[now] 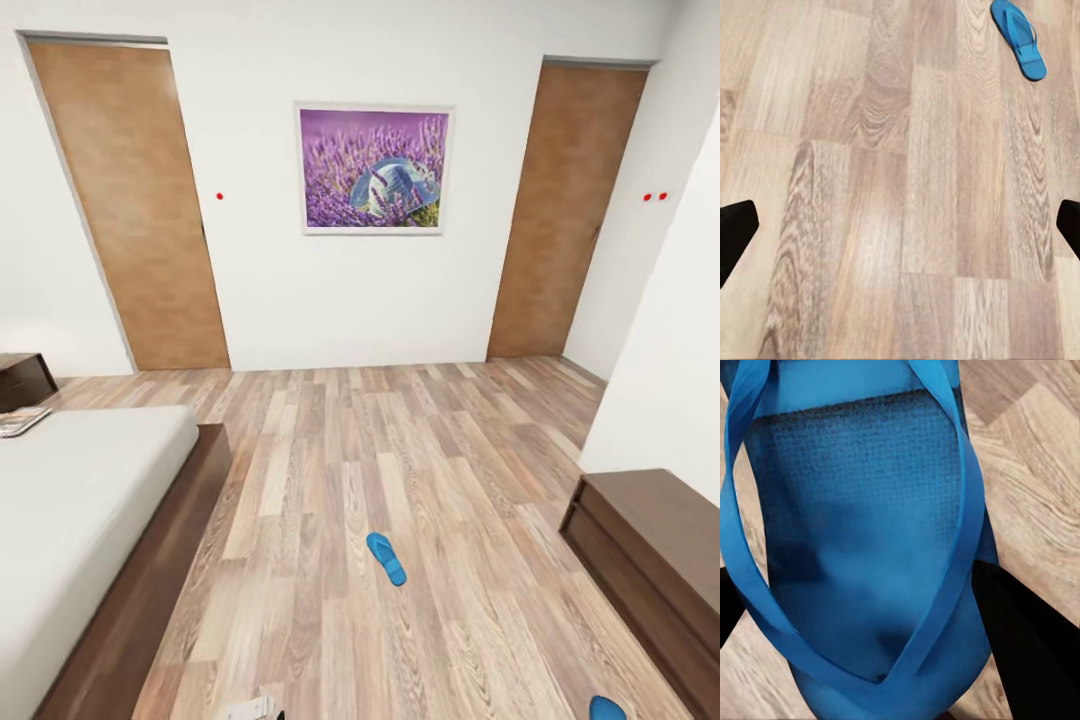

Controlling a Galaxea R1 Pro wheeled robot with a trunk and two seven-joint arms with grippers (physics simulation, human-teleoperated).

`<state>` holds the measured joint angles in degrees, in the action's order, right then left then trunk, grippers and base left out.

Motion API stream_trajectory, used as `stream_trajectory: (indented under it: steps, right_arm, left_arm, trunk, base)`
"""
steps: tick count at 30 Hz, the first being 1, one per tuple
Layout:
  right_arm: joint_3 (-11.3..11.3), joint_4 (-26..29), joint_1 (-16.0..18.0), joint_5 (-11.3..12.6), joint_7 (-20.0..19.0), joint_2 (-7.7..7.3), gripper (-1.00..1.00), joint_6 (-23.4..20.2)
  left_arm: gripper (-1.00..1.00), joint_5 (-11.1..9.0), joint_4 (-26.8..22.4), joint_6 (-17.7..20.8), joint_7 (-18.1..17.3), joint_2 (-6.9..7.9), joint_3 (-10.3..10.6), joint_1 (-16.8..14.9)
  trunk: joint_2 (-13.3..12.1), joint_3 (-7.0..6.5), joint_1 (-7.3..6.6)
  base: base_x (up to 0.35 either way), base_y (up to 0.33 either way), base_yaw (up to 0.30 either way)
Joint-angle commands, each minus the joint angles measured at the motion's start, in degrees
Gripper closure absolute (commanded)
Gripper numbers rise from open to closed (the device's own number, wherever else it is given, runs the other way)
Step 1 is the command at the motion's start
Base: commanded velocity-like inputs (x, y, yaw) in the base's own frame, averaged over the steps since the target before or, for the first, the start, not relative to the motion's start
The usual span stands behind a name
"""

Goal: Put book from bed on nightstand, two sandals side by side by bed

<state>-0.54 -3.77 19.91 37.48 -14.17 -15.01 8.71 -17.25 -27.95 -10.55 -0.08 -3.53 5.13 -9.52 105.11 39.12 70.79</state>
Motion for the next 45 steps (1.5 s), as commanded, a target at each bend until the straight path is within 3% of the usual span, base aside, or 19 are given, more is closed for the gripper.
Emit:
stream_trajectory:
  steps: [1,45]
  right_arm:
    - [-0.1,-0.3,0.1,0.3,-0.4,-0.02,1.00,0.3]
    - [-0.1,-0.2,0.1,0.4,-0.4,-0.02,1.00,0.3]
  left_arm:
    - [-1.00,-0.6,0.1,-0.3,0.0,0.03,0.3,-0.1]
    - [-1.00,-0.6,0.1,-0.3,0.0,0.11,0.3,-0.1]
  trunk:
    - [0.0,0.05,0.02]
    - [0.0,0.05,0.02]
  base:
    - [0.244,0.141,0.188]
    - [0.321,0.031,0.010]
